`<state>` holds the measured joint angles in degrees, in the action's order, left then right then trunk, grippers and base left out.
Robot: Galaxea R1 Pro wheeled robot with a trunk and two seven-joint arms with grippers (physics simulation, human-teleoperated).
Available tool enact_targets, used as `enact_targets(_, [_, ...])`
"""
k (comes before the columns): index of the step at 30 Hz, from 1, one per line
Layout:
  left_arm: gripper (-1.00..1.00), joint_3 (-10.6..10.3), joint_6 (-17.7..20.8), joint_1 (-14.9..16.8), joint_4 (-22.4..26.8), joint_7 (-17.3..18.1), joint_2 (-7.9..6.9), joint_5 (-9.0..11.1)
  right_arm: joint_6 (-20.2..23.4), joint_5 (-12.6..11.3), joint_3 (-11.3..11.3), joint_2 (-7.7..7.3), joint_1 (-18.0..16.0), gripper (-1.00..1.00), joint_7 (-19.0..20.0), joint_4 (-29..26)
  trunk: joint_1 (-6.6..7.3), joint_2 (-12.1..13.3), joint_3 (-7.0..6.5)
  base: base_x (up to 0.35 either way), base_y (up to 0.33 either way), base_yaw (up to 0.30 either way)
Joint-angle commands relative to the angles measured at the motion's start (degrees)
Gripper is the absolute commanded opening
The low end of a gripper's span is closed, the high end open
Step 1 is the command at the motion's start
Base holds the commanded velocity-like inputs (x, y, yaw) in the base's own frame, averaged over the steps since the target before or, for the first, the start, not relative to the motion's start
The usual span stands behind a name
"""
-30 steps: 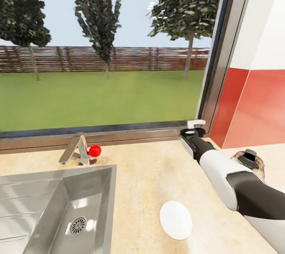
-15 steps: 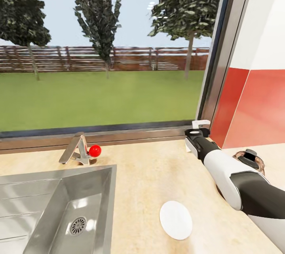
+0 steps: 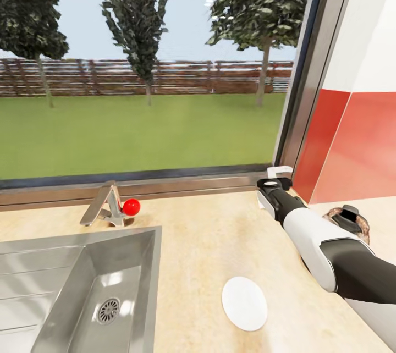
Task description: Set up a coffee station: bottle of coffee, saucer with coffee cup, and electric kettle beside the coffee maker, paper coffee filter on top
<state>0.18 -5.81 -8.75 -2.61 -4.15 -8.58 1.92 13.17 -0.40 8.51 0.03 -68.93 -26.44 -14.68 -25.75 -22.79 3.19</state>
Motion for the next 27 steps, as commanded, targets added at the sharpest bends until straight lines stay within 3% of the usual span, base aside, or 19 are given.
enact_targets(1, [1.0,0.0,-0.34,0.05,-0.11,-0.07,0.02,0.19,0.54,-0.04,0.46,-0.03,-0.02,1.0,-0.27,-0.06,-0.03,-0.12,0.21,0.0,0.0,0.0])
enact_targets(7, [1.0,0.0,-0.34,0.04,-0.11,-0.07,0.05,0.19,0.61,-0.05,-0.2,-0.09,-0.04,1.0,-0.18,-0.05,-0.03,-0.12,0.75,0.0,0.0,0.0])
enact_targets(12, [1.0,0.0,-0.42,0.04,-0.11,-0.07,0.05,0.19,0.85,-0.04,-5.96,-0.82,-0.06,1.0,0.02,-3.36,-0.03,-0.12,1.2,0.0,0.0,0.0])
enact_targets(14, [1.0,0.0,-0.42,0.04,-0.11,-0.07,0.09,0.19,0.95,-0.04,-6.87,-1.15,-0.05,1.0,0.06,-5.4,-0.03,-0.12,1.38,0.0,0.0,0.0])
enact_targets(27, [1.0,0.0,-0.43,0.04,-0.11,-0.07,0.07,0.19,0.9,-0.05,-7.11,-1.26,-0.05,1.0,0.16,-6.24,-0.03,-0.12,2.55,0.0,0.0,0.0])
